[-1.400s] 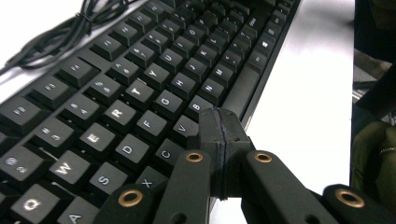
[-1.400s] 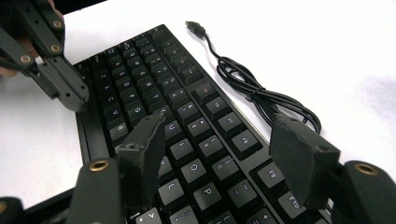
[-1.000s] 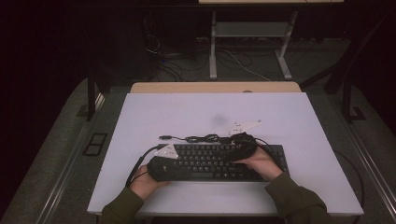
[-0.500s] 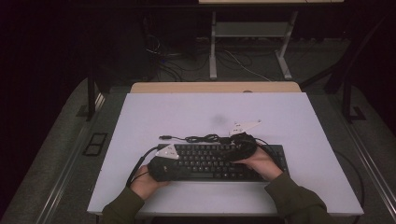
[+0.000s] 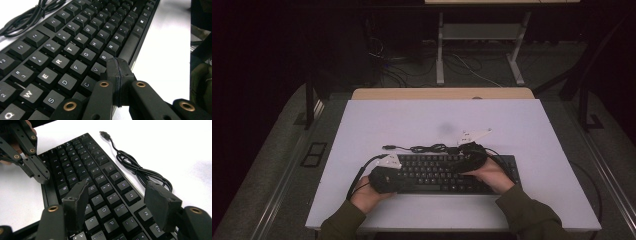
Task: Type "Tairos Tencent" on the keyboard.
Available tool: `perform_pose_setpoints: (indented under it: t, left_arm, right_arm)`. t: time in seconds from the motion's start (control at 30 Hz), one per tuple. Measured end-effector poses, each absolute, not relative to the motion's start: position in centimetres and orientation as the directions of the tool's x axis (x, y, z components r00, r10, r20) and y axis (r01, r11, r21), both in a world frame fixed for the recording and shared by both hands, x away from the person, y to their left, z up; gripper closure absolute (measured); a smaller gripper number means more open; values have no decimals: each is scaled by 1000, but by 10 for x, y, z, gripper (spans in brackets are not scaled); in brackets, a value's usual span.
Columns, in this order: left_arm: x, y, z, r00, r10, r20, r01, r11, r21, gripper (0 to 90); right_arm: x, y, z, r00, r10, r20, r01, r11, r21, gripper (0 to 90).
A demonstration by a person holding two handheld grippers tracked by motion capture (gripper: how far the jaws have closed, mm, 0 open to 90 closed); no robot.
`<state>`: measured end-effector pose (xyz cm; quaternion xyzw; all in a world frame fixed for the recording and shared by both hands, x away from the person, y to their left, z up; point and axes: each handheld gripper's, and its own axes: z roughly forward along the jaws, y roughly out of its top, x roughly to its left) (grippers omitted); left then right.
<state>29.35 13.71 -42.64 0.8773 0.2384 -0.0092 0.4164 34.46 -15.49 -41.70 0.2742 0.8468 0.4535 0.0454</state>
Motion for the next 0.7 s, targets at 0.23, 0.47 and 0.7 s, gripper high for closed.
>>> perform_pose_setpoints:
  t: [0.23,0.47,0.7]
  left_arm:
    - [295,141,-422,882,420,-213,428,-527,734,895]
    - [298,144,-415,877,434,-204,425,-504,752,894]
    - [301,145,-413,874,441,-206,427,-494,758,894]
  right_arm:
    - [345,-155,-417,-847,505,169,421,439,794,354]
    - [345,-155,-417,-845,506,175,427,439,790,354]
    - [345,-155,-417,-845,505,174,426,441,790,354]
